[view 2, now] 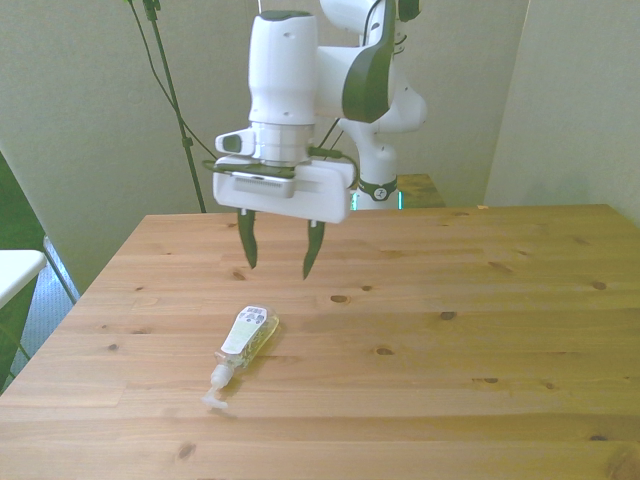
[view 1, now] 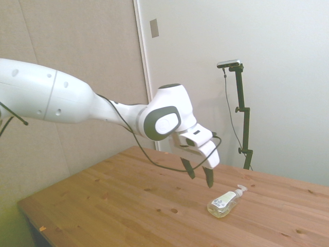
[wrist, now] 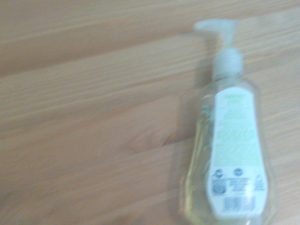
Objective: Stand the sanitizer
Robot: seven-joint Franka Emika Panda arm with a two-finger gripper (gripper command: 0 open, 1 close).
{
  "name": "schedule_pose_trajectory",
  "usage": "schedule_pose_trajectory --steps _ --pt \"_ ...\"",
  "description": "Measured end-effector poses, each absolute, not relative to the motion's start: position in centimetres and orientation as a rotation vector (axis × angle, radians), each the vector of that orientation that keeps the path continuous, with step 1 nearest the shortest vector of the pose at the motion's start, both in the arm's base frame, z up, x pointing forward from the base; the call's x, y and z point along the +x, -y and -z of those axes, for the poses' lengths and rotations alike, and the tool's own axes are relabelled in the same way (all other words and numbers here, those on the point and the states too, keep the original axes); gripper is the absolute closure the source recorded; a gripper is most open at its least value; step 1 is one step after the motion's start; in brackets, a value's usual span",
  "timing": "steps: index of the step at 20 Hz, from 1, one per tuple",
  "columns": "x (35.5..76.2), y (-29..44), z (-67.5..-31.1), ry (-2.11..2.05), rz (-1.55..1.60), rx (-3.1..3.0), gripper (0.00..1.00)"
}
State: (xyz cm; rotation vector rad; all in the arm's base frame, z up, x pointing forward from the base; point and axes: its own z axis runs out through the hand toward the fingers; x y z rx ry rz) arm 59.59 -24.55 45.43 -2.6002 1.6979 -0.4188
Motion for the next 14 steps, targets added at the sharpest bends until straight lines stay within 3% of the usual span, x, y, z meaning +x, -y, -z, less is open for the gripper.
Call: schedule_pose_trajectory --steps 7,14 --pt "65.5 28.5 -43.3 -1.736 0.470 -2.516 0.00" --pt "68.6 32.0 -40.4 -1.788 0.437 -2.486 0.00"
